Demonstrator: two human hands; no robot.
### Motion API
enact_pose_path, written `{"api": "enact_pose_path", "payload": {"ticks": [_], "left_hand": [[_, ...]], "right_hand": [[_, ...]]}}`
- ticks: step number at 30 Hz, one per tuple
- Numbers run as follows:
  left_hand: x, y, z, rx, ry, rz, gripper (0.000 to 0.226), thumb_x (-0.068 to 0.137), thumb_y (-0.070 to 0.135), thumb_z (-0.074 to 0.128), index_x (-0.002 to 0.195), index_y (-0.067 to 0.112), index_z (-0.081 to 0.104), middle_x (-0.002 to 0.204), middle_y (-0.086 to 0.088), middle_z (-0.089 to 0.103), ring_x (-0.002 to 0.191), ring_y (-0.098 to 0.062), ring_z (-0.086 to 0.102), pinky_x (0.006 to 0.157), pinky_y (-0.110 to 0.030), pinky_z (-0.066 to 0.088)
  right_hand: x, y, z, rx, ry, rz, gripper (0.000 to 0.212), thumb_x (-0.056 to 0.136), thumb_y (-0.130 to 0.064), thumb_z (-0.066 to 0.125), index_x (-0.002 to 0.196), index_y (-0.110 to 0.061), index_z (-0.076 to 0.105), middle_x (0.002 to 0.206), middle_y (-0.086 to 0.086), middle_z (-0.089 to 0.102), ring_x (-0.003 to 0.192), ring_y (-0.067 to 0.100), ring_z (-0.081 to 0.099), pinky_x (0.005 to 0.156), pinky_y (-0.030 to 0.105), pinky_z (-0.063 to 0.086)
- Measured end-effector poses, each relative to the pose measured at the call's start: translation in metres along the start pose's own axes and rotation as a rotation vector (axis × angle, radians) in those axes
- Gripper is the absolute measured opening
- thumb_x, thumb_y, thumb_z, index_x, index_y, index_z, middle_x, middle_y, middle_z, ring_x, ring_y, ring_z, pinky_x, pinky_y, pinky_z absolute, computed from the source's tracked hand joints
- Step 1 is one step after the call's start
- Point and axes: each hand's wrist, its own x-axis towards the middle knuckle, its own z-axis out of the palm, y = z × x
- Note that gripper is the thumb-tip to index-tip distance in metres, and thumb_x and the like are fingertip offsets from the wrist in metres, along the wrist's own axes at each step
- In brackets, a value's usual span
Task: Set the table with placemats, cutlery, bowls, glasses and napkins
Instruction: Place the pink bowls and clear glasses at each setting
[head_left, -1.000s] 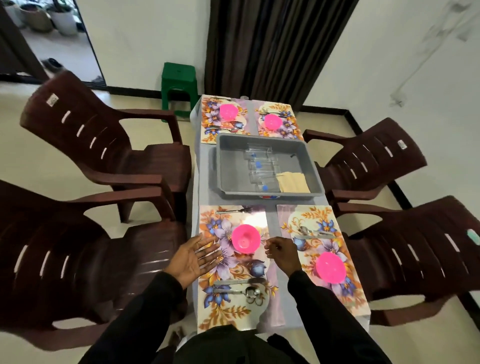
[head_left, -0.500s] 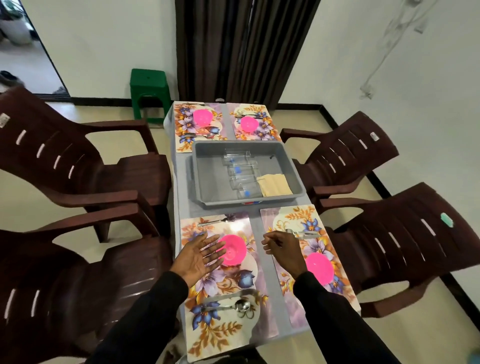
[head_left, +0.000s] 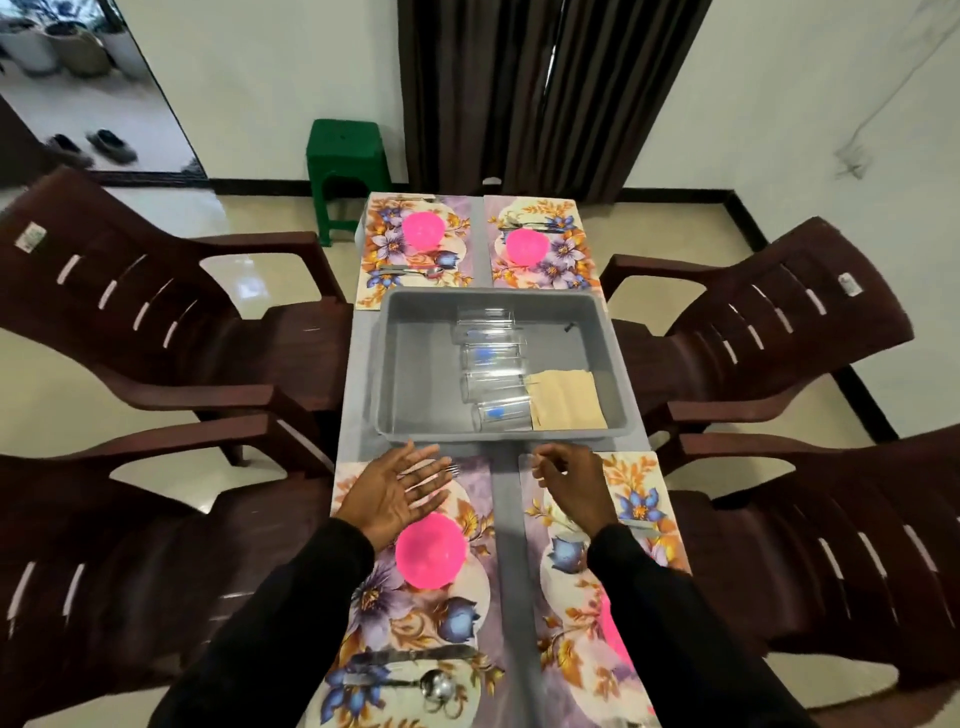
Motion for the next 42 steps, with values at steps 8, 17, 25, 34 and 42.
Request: {"api": "enact_pose_path", "payload": {"ticks": [8,17,25,34,42], "left_hand": [[0.044,0.006,0.032,0.018,0.065,0.049,0.044,0.102,0.033,0.055,0.136,0.007,0.060,0.131,-0.017,0.068,0.124,-0.033,0.064,0.104,-0.045,0.050],[0.066,0.007,0.038,0.014,0.143,0.110,0.039,0.102,0.031,0.055,0.132,0.008,0.063,0.129,-0.017,0.069,0.118,-0.032,0.068,0.094,-0.043,0.056],[0.074,0.008,0.031,0.027,0.183,0.170,0.039,0.098,0.027,0.062,0.133,0.009,0.062,0.130,-0.016,0.069,0.118,-0.031,0.068,0.100,-0.044,0.054],[0.097,0.014,0.050,0.272,0.176,0.439,0.098,0.064,0.009,0.095,0.149,0.018,0.047,0.147,-0.004,0.055,0.131,-0.023,0.058,0.104,-0.039,0.053],[0.083,0.024,0.059,0.473,0.240,0.652,0.063,0.070,0.006,0.090,0.128,0.011,0.065,0.124,-0.005,0.072,0.120,-0.022,0.066,0.106,-0.047,0.052]], "right_hand": [[0.100,0.015,0.002,-0.237,-0.019,-0.133,0.022,0.094,-0.009,0.065,0.115,-0.011,0.071,0.113,0.004,0.072,0.103,0.019,0.067,0.091,0.027,0.053],[0.187,0.021,0.041,-0.994,-0.413,-0.401,0.051,0.084,-0.011,0.073,0.131,-0.009,0.054,0.134,0.016,0.051,0.123,0.036,0.049,0.091,0.044,0.046],[0.193,0.027,0.059,-1.140,-0.398,-0.504,0.049,0.079,-0.016,0.079,0.124,-0.011,0.060,0.134,0.015,0.047,0.122,0.035,0.047,0.088,0.044,0.045],[0.156,-0.008,0.043,-0.066,-0.409,-0.404,0.073,0.074,-0.039,0.090,0.136,-0.016,0.060,0.132,0.002,0.064,0.118,0.015,0.059,0.100,0.031,0.052],[0.147,-0.036,0.030,0.096,-0.657,-0.296,0.086,0.073,-0.032,0.091,0.145,-0.022,0.044,0.139,-0.006,0.056,0.120,0.004,0.058,0.101,0.019,0.050]]}}
